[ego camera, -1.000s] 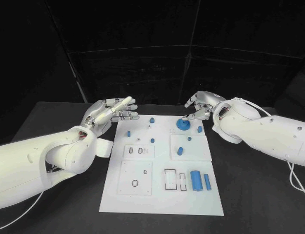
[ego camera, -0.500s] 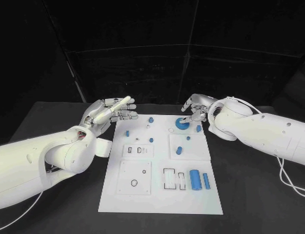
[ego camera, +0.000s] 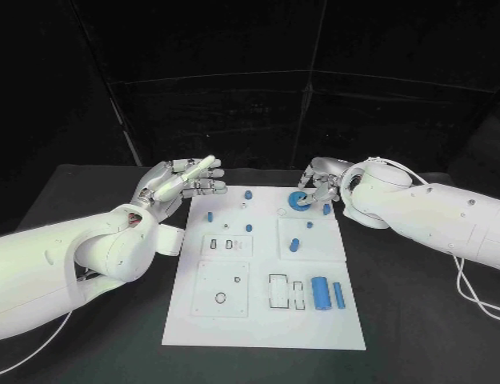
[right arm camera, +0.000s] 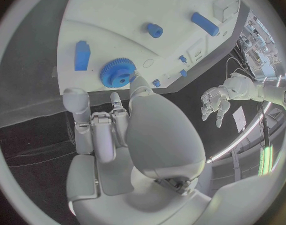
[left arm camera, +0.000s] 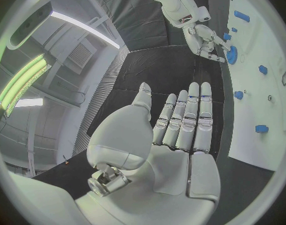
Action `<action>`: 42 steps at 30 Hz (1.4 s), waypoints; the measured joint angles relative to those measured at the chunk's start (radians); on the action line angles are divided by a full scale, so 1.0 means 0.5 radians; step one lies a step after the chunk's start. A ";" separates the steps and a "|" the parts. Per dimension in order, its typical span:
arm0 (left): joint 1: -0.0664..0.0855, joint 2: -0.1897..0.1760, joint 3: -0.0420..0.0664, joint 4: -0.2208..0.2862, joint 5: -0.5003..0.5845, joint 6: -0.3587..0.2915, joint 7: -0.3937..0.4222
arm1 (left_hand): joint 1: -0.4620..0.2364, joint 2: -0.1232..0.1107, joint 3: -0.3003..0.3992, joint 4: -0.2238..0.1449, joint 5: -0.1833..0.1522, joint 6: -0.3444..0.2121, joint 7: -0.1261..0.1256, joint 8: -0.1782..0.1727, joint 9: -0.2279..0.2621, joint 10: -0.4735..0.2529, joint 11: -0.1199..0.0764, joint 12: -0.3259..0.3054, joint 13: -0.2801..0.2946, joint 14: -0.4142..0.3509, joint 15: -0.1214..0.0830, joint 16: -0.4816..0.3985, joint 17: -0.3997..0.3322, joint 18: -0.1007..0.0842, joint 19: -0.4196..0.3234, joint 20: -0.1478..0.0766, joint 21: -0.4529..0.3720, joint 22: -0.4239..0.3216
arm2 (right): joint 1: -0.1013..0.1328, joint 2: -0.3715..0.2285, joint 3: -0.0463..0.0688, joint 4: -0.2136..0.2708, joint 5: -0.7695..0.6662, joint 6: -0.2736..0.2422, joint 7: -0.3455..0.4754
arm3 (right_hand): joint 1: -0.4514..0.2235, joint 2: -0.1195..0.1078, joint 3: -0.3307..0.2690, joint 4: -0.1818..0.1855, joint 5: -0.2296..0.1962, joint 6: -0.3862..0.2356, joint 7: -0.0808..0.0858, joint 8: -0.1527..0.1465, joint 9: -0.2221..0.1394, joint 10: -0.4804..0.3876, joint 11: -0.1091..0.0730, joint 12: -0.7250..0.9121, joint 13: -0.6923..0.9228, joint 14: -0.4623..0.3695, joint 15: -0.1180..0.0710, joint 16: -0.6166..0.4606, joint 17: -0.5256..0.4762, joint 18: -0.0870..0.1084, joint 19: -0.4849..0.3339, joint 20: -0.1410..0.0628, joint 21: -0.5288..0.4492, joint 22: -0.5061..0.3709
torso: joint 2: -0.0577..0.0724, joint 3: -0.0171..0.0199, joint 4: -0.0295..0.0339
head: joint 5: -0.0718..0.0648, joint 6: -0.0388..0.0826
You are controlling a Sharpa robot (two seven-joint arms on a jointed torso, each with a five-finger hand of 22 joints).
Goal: Assemble the parts on the task board
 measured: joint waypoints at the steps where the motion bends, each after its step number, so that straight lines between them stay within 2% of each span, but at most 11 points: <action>1: 0.000 0.000 0.000 -0.001 0.000 0.001 0.000 | 0.000 0.000 0.000 0.000 0.000 0.000 0.000 0.000 0.000 0.000 0.000 0.000 0.000 0.000 0.000 0.000 0.000 0.000 0.000 0.000 0.000 0.000 | 0.000 0.002 0.000 -0.001 -0.002 0.010 0.000 | 0.000 0.000 0.000 0.000 0.000 0.004 0.004 0.006 0.000 0.000 0.000 0.000 0.000 0.000 0.000 0.000 0.000 0.000 0.000 0.000 0.004 0.000 | 0.000 0.0002 0.000 | 0.000 0.000; 10: 0.000 0.001 0.000 -0.004 0.000 0.005 -0.001 | 0.000 0.000 -0.004 -0.004 0.000 0.000 0.000 0.000 -0.002 0.000 0.000 -0.007 0.000 0.000 0.000 0.000 -0.002 0.000 0.000 0.000 0.000 -0.002 | -0.002 0.015 0.000 -0.026 -0.017 0.062 0.004 | 0.008 0.008 0.011 -0.012 0.009 0.014 -0.001 0.010 0.000 0.000 0.000 0.000 0.000 0.000 0.000 0.000 0.000 0.000 0.000 0.000 0.008 0.004 | 0.000 0.0025 -0.002 | -0.006 -0.006; 17: 0.000 0.004 0.000 -0.009 0.001 0.009 -0.002 | 0.000 0.000 -0.006 -0.006 0.000 0.000 0.000 0.000 -0.001 0.000 0.000 -0.007 0.000 0.000 0.000 0.000 -0.002 0.000 0.000 0.000 0.000 -0.002 | -0.003 0.027 0.000 -0.042 -0.023 0.085 0.010 | 0.042 0.042 0.049 -0.060 0.009 0.034 -0.009 0.017 -0.001 0.000 0.000 0.000 0.000 0.000 0.000 0.000 0.000 0.000 0.000 0.000 0.017 0.008 | 0.000 0.0029 -0.002 | -0.005 -0.009; 25: 0.000 0.007 0.000 -0.012 0.001 0.013 -0.004 | 0.000 0.000 0.000 -0.011 0.000 0.000 0.000 0.000 -0.001 0.000 0.000 -0.007 0.000 0.000 0.000 -0.008 -0.001 0.000 0.000 0.000 -0.008 -0.005 | -0.002 0.043 0.002 -0.058 -0.027 0.096 0.016 | 0.085 0.085 0.111 -0.133 -0.019 0.062 -0.003 0.017 -0.004 0.000 0.000 0.000 0.000 0.000 0.000 0.000 0.000 0.000 0.000 0.000 0.017 0.011 | 0.001 0.0025 -0.001 | -0.003 -0.013; 34: 0.000 0.007 0.000 -0.013 0.002 0.015 -0.005 | 0.000 0.000 0.000 -0.011 0.000 0.000 0.000 0.000 -0.001 0.000 0.000 -0.007 0.000 0.000 0.000 -0.008 -0.001 0.000 0.000 0.000 -0.008 -0.005 | -0.002 0.053 0.004 -0.068 -0.034 0.089 0.023 | 0.094 0.117 0.202 -0.205 -0.165 0.132 -0.015 0.035 -0.012 0.011 -0.011 0.008 0.001 0.000 0.000 0.008 -0.001 0.000 0.000 0.000 0.033 0.021 | 0.001 0.0023 -0.001 | -0.002 -0.018; 35: 0.000 0.007 0.000 -0.013 0.002 0.016 -0.006 | 0.000 0.000 0.000 -0.011 0.000 0.000 0.000 0.000 -0.001 0.000 0.000 -0.007 0.000 0.000 0.000 -0.008 -0.001 0.000 0.000 0.000 -0.008 -0.005 | -0.002 0.053 0.004 -0.068 -0.036 0.085 0.026 | 0.099 0.128 0.220 -0.212 -0.166 0.152 -0.020 0.053 -0.009 0.011 -0.012 0.014 0.001 0.000 0.000 0.010 -0.001 0.000 0.000 -0.001 0.033 0.026 | 0.001 0.0023 -0.001 | -0.001 -0.018; 38: 0.000 0.007 0.000 -0.013 0.002 0.017 -0.006 | 0.000 0.000 0.000 -0.011 0.000 0.000 0.000 0.000 -0.001 0.000 0.000 -0.007 0.000 0.000 0.000 -0.008 -0.002 0.000 0.000 0.000 -0.008 -0.005 | -0.007 0.050 0.003 -0.059 -0.050 0.062 0.031 | 0.105 0.138 0.264 -0.239 -0.170 0.181 -0.026 0.053 -0.009 0.032 -0.033 0.036 0.002 -0.004 -0.006 0.010 -0.001 0.000 0.011 -0.011 0.046 0.043 | 0.001 0.0023 -0.001 | 0.000 -0.018; 42: 0.000 0.007 0.000 -0.013 0.002 0.018 -0.006 | 0.000 0.000 0.000 -0.011 0.000 0.000 0.000 0.000 -0.001 0.000 0.000 -0.007 0.000 0.000 0.000 -0.008 -0.003 0.000 0.000 0.000 -0.008 -0.005 | -0.016 0.043 -0.001 -0.031 -0.076 -0.002 0.046 | 0.102 0.146 0.317 -0.259 -0.175 0.216 -0.036 0.061 -0.009 0.043 -0.043 0.044 0.002 0.000 -0.016 0.019 -0.001 0.000 0.018 -0.018 0.056 0.061 | 0.001 0.0031 -0.001 | 0.001 -0.018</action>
